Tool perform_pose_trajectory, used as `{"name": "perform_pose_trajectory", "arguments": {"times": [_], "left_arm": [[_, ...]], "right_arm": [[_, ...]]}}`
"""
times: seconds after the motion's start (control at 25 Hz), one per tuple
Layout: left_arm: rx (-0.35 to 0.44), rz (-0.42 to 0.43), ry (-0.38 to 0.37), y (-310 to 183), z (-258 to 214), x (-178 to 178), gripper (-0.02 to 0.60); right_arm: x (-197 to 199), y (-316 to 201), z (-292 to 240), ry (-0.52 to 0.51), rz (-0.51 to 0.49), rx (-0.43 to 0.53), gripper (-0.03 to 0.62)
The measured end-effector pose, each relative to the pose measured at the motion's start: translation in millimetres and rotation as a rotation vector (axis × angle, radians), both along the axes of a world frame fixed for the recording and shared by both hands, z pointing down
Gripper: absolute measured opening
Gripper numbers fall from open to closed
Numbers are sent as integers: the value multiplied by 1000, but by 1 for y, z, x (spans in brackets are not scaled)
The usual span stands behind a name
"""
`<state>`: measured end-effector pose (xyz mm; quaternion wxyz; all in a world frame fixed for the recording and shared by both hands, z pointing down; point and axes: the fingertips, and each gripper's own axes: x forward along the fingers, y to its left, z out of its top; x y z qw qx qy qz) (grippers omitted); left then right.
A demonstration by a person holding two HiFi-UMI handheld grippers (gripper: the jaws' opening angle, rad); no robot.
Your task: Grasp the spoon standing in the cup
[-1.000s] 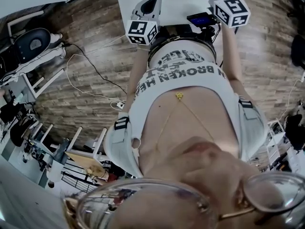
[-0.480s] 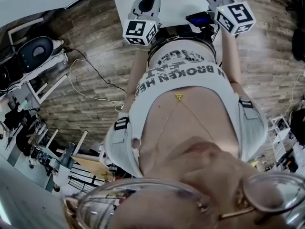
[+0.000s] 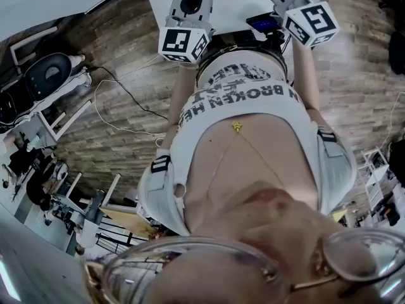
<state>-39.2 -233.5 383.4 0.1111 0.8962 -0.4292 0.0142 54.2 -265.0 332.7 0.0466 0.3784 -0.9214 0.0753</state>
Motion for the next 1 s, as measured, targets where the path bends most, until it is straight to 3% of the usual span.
{"name": "perform_pose_trajectory", "arguments": {"times": [1.0], "left_arm": [[3,2,-4,0,-8,5,-9]], "right_arm": [[-2,7,0,3,-7,-2,40]]}}
